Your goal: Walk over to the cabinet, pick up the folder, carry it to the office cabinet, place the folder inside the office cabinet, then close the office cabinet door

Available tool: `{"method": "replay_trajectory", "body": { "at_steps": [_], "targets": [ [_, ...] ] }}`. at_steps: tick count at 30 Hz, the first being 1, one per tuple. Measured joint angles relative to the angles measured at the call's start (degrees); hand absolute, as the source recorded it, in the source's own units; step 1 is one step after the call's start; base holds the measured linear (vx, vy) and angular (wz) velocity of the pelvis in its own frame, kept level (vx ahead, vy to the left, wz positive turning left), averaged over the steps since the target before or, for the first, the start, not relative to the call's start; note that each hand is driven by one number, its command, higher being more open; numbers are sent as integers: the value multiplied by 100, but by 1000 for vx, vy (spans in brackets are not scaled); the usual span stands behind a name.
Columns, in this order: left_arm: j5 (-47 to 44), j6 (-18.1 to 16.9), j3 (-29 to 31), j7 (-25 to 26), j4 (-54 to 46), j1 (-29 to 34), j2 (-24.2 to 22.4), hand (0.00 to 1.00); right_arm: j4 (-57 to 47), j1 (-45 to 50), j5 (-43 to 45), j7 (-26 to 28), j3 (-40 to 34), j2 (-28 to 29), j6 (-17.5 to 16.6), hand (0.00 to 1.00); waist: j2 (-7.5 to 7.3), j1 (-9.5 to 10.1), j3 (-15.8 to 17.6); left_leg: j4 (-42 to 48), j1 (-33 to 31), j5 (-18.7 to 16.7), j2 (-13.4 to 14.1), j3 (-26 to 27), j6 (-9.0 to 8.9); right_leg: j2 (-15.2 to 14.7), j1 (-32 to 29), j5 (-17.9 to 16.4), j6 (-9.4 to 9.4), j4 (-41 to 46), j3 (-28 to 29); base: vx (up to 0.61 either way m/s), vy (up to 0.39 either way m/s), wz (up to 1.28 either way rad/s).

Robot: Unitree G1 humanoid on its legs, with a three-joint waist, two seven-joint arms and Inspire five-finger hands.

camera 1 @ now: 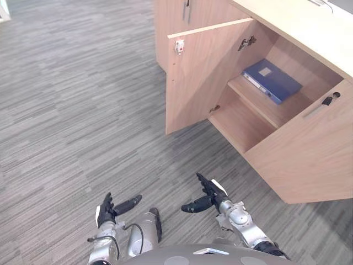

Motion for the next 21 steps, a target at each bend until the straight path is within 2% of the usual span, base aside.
{"method": "replay_trajectory", "body": {
  "at_steps": [2,5,8,12,13,18,20,21],
  "targets": [
    [0,-3,22,-3,-54,10,15,100,-6,-19,0,10,13,159,-9,100,-4,10,-2,-204,256,7,-2,212,77,-121,-101,214,-250,283,-351,81,101,-47],
    [-2,-2,210,-31,-29,53,6,100,-24,-41,-5,7,72,187,-40,100,-13,9,-13,-433,575,34,-5,421,148,-234,-119,457,-155,495,-732,26,8,-34],
    [-107,1,281,-46,99,56,-41,100,-16,-43,-5,6,85,98,-46,100,7,14,-38,-582,685,84,2,488,132,-211,-134,551,-92,480,-877,-30,-63,-21],
    [-237,14,256,-61,178,76,-304,100,95,-9,-9,-38,102,-24,-38,100,129,11,-126,-868,692,197,115,456,-22,-59,-191,856,-145,332,-1108,-32,-38,-5],
    [-290,17,227,-83,62,226,-434,100,98,51,12,-84,103,-20,-38,100,193,7,-187,-1129,686,356,82,392,-27,-79,-237,986,-145,296,-1384,-5,-12,9],
    [-287,16,232,-113,43,221,-434,100,96,44,67,-75,106,11,-48,100,264,13,-230,-1233,687,457,58,350,32,-118,-301,989,-146,387,-1505,31,-15,6],
    [-299,47,524,-208,34,200,-446,100,78,42,85,-45,150,2,-48,100,275,9,-248,-1219,709,475,79,419,34,-96,-342,1040,-207,377,-1698,17,-36,-27],
    [-681,77,1150,-253,-19,139,-427,100,28,13,237,39,281,-33,-55,100,281,7,-252,-1223,762,466,179,586,25,-57,-372,1209,-231,271,-1875,11,-8,-56]
  ]
}}
